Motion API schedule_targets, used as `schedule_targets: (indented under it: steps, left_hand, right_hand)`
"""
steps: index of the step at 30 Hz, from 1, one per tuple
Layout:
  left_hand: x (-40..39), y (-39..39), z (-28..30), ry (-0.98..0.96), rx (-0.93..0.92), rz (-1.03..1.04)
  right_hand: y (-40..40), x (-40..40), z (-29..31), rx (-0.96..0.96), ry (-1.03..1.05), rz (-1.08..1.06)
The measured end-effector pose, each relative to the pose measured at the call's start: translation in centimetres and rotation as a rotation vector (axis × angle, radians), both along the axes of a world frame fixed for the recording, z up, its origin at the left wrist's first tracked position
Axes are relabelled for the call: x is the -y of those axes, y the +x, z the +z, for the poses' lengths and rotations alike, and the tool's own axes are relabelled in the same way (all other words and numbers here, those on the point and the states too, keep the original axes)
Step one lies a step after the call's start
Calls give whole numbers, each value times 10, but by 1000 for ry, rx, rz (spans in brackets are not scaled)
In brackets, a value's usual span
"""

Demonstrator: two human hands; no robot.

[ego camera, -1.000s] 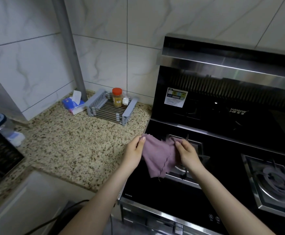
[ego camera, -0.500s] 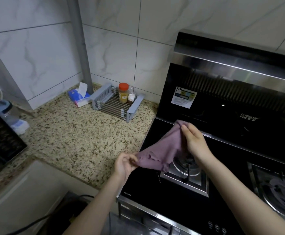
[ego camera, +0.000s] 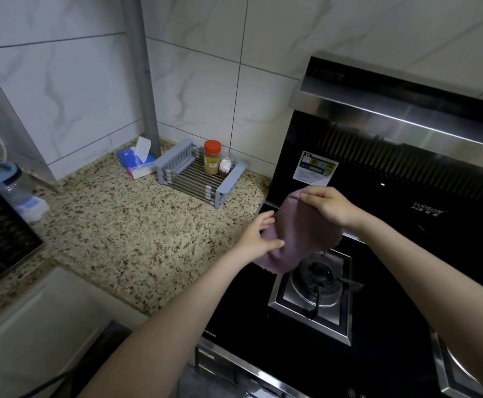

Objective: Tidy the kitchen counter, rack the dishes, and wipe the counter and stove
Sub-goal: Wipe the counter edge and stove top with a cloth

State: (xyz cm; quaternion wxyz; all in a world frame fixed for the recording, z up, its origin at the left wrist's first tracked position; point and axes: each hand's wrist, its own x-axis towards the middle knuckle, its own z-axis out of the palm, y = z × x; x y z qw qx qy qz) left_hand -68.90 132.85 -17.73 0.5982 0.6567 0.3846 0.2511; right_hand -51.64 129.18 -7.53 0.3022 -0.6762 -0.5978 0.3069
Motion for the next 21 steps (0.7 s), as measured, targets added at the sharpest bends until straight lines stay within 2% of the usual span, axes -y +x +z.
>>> schedule_targets:
  steps: [2,4,7,10,17,21]
  left_hand:
    - [-15,9,2,103,-78,50]
    - [-31,17,7,152,-70,83]
    - [-56,33,17,138,-1,122]
    - [-80,50,22,218,-40,139]
    - [-89,48,20,251,85,246]
    - [-60,10,-14,194,47,58]
  right_hand:
    - [7,-14,1,40,-7,18]
    - [12,-28,3,106,-20,39]
    - [21,-48,10,347,-8,59]
    - [31,-65,15,543,76,50]
    - [16,-56,21,692,244,122]
    - [-21,-14,-21,745,255,243]
